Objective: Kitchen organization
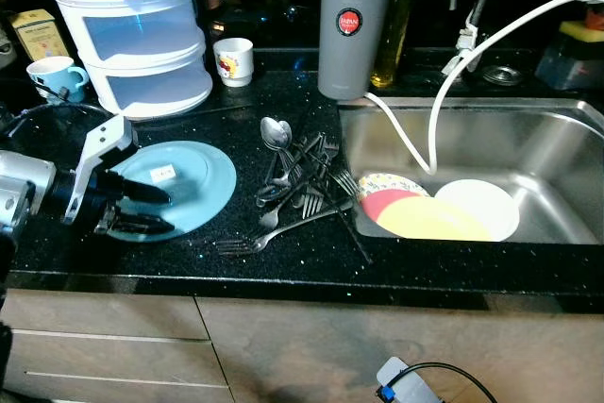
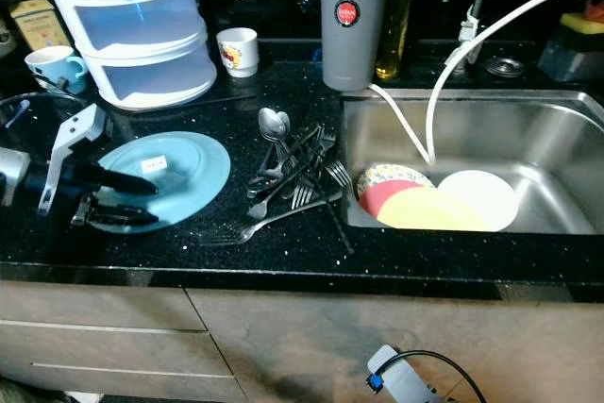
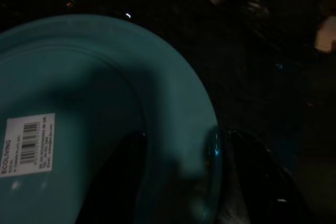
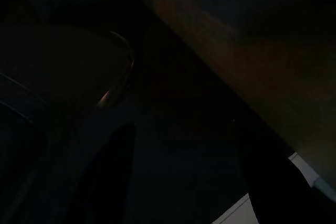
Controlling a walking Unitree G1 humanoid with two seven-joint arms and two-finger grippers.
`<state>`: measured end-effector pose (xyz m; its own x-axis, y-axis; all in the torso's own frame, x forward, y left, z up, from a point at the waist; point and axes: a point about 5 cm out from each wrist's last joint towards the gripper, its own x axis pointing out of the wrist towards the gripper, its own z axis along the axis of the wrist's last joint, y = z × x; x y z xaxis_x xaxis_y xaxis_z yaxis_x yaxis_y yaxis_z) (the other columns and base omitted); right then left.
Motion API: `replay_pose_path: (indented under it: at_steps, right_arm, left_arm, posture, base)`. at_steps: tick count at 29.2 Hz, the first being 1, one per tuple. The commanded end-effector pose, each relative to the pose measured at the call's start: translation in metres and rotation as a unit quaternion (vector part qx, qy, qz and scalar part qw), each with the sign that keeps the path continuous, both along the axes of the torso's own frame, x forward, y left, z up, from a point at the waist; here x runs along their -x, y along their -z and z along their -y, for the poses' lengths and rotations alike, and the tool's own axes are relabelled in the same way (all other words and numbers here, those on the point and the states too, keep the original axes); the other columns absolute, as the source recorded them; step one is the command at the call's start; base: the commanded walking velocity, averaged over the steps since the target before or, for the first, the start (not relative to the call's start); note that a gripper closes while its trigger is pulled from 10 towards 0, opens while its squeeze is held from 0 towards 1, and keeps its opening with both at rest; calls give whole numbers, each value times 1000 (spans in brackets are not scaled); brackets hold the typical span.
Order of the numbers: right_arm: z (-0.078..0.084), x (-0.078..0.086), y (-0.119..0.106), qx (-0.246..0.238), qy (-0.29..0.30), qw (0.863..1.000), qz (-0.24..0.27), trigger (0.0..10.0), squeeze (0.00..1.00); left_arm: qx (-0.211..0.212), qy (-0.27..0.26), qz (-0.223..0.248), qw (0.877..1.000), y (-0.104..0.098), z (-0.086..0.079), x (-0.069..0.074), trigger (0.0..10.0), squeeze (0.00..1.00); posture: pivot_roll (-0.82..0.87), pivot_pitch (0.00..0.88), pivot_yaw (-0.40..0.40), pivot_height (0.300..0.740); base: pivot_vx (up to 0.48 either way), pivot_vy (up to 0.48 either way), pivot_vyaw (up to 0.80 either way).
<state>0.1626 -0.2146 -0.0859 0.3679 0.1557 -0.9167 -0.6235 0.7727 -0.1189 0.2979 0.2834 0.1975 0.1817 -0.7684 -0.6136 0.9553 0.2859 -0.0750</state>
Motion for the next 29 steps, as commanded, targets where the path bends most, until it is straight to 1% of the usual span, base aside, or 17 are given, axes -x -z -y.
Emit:
replay_pose_path:
  at_steps: [1,4,8,10,13,16,17,18,19,20,21,22,23,25,26,27,29]
  right_arm:
    - [-2,-2,0,-1,-1,1000,3,10000,0]
    - [-2,-2,0,-1,-2,1000,4,10000,0]
    - [-3,-3,-1,0,-4,1000,4,10000,0]
    - [-3,-3,-1,0,-4,1000,4,10000,0]
    - [-3,-4,-1,1,-4,1000,5,10000,0]
    - [-3,-4,-1,1,-5,1000,5,10000,0]
    - [-3,-4,-1,1,-5,1000,5,10000,0]
    - [-3,-4,-1,1,-5,1000,5,10000,0]
    - [-3,-4,-1,1,-5,1000,5,10000,0]
    - [-3,-4,-1,1,-5,1000,5,10000,0]
    - [-3,-3,-1,1,-5,1000,5,10000,0]
    - [-3,-3,-1,1,-5,1000,5,10000,0]
    - [-3,-3,-1,0,-5,1000,5,10000,0]
    - [-3,-3,-1,0,-5,1000,4,10000,0]
    - [-3,-3,-1,0,-5,1000,4,10000,0]
    - [-3,-3,0,0,-5,1000,4,10000,0]
    - [-4,-3,0,0,-5,1000,4,10000,0]
  left_arm:
    - [-40,11,-111,993,37,-2,22,10000,0]
    - [-34,39,-124,991,35,5,34,10000,0]
    - [-20,80,-140,987,30,19,50,10000,0]
    - [-20,87,-142,986,29,21,52,10000,0]
    - [-21,107,-145,983,26,27,59,10000,0]
    - [-21,111,-140,984,23,29,60,10000,0]
    - [-22,108,-131,985,21,28,58,10000,0]
    - [-20,92,-106,990,18,27,50,10000,0]
    - [-18,78,-90,993,15,27,46,10000,0]
    - [-5,45,-29,999,5,29,33,10000,0]
    - [6,28,-2,1000,0,29,27,10000,0]
    - [6,28,-2,1000,0,29,27,10000,0]
    - [29,-8,52,998,-12,29,16,10000,0]
    - [46,-35,86,995,-22,28,9,10000,0]
    - [46,-35,86,995,-22,28,9,10000,0]
    - [61,-48,109,991,-31,27,7,10000,0]
    - [84,-48,122,988,-40,28,8,10000,0]
  posture:
    - [17,15,-3,740]
    - [19,15,-4,740]
    - [24,12,-5,740]
    - [25,11,-5,740]
    - [27,8,-5,740]
    - [26,6,-5,740]
    - [26,5,-4,740]
    - [26,5,-4,740]
    - [26,5,-4,740]
    - [25,2,-3,740]
    - [25,2,-3,740]
    - [25,2,-3,740]
    - [26,1,-4,740]
    - [24,0,-5,740]
    - [24,0,-5,740]
    - [25,0,-5,740]
    - [27,0,-6,740]
  base:
    - [0,0,0]
    - [0,0,0]
    - [0,0,0]
    - [0,0,0]
    - [0,0,0]
    - [0,0,0]
    - [0,0,0]
    - [0,0,0]
    - [0,0,0]
    - [0,0,0]
    - [0,0,0]
    - [0,0,0]
    - [0,0,0]
    - [0,0,0]
    - [0,0,0]
    - [0,0,0]
    - [0,0,0]
